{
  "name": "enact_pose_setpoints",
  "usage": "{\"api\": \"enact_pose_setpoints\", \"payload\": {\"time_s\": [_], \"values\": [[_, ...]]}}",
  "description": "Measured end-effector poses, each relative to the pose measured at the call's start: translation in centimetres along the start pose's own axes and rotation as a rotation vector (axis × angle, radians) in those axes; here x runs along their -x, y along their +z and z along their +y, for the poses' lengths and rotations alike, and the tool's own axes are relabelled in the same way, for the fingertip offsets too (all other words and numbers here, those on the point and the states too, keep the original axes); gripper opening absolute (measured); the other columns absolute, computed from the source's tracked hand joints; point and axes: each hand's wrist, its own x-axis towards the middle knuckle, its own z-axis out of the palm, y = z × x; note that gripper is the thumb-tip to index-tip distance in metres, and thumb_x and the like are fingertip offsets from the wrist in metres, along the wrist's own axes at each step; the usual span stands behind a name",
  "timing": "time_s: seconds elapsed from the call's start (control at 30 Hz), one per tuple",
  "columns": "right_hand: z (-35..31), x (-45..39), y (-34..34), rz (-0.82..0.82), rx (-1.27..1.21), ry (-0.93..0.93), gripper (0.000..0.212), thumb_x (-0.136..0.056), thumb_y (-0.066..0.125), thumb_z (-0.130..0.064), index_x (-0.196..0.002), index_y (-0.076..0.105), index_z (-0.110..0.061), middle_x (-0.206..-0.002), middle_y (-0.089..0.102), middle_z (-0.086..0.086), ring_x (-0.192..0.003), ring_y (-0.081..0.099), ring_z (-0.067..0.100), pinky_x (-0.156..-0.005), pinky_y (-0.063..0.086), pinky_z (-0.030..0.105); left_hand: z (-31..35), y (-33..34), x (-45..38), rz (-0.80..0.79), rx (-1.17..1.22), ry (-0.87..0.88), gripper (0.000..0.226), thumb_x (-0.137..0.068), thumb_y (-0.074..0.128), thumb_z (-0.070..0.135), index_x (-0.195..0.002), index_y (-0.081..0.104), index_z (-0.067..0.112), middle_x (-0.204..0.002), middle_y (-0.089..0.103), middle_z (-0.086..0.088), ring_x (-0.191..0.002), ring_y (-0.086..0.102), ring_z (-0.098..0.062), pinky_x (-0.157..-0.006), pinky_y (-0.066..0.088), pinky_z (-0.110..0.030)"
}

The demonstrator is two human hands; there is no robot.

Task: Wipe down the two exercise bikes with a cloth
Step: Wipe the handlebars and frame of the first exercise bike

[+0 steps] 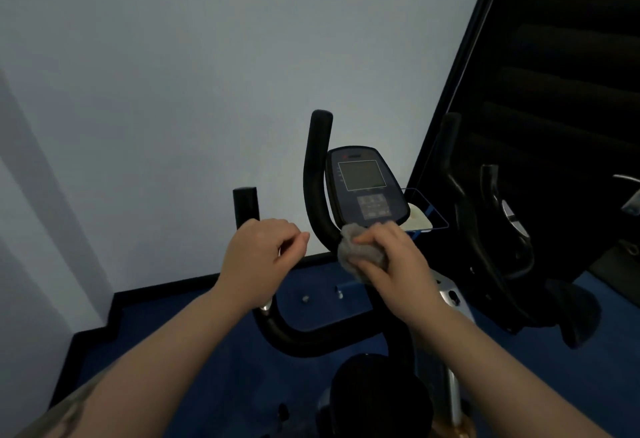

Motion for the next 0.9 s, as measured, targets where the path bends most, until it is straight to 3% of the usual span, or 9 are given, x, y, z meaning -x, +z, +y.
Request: {"api": "enact_pose_setpoints", "payload": {"time_s": [0.13,0.23,0.33,0.53,0.67,0.8,0.9], "values": [[-1.5,-2.7,1.4,0.047,-0.051,0.037,0.021,-0.087,0.070,-0.017,-0.094,0.055,-0.029,-0.096,0.050,-0.013,-0.093,0.051,0.005,-0.077,0.040,0.013,0.1,0.0,0.2,0.015,-0.036,0.014,0.049,-0.094,0.040,0.039,-0.062,0.061,0.009,-0.057,0.057,0.001,-0.054,0.051,-0.017,-0.066,0.043,-0.041],[-0.2,0.3,0.6,0.033,-0.059,0.020,0.021,-0.086,0.069,-0.015,-0.095,0.056,-0.029,-0.097,0.051,-0.013,-0.094,0.053,0.005,-0.077,0.043,0.017,0.1,0.2,0.2,0.014,-0.048,0.005,0.049,-0.094,0.039,0.040,-0.062,0.061,0.011,-0.058,0.057,0.002,-0.055,0.050,-0.016,-0.068,0.042,-0.039],[1.1,4.2,-0.6,0.081,-0.176,0.097,0.028,-0.089,0.068,-0.015,-0.093,0.055,-0.039,-0.097,0.053,-0.014,-0.093,0.058,0.008,-0.074,0.043,0.011,0.1,0.3,0.2,0.017,-0.047,-0.006,0.049,-0.095,0.039,0.040,-0.061,0.060,0.011,-0.057,0.056,0.003,-0.054,0.049,-0.015,-0.068,0.043,-0.039],[-0.9,-0.9,1.8,0.136,-0.179,0.218,0.016,-0.090,0.066,-0.020,-0.086,0.055,-0.030,-0.095,0.053,-0.013,-0.086,0.055,-0.003,-0.067,0.041,0.008,0.0,0.2,0.2,0.011,-0.055,0.024,0.048,-0.094,0.040,0.039,-0.062,0.062,0.011,-0.057,0.057,0.004,-0.053,0.050,-0.014,-0.066,0.043,-0.040],[-0.4,1.5,0.4,0.080,-0.203,0.171,0.025,-0.091,0.065,-0.015,-0.089,0.053,-0.036,-0.096,0.055,-0.012,-0.090,0.056,0.000,-0.072,0.041,0.008,-0.1,0.2,0.2,0.005,-0.039,0.037,0.047,-0.095,0.041,0.037,-0.062,0.062,0.011,-0.057,0.057,0.003,-0.054,0.052,-0.016,-0.065,0.044,-0.041],[1.0,5.9,-0.5,0.140,-0.199,0.281,0.019,-0.090,0.067,-0.020,-0.090,0.056,-0.035,-0.093,0.059,-0.015,-0.090,0.059,0.004,-0.076,0.046,0.019,-0.2,0.4,0.2,0.048,-0.023,0.006,0.046,-0.094,0.042,0.037,-0.060,0.057,0.011,-0.053,0.052,0.003,-0.052,0.048,-0.016,-0.065,0.042,-0.038],[0.3,4.0,0.3,0.247,-0.028,0.241,0.019,-0.084,0.074,-0.021,-0.089,0.060,-0.033,-0.098,0.048,-0.020,-0.097,0.046,0.001,-0.084,0.032,0.005,-0.1,0.4,0.2,0.071,-0.006,0.002,0.045,-0.095,0.044,0.033,-0.058,0.054,0.009,-0.051,0.048,0.001,-0.050,0.046,-0.019,-0.061,0.041,-0.038]]}}
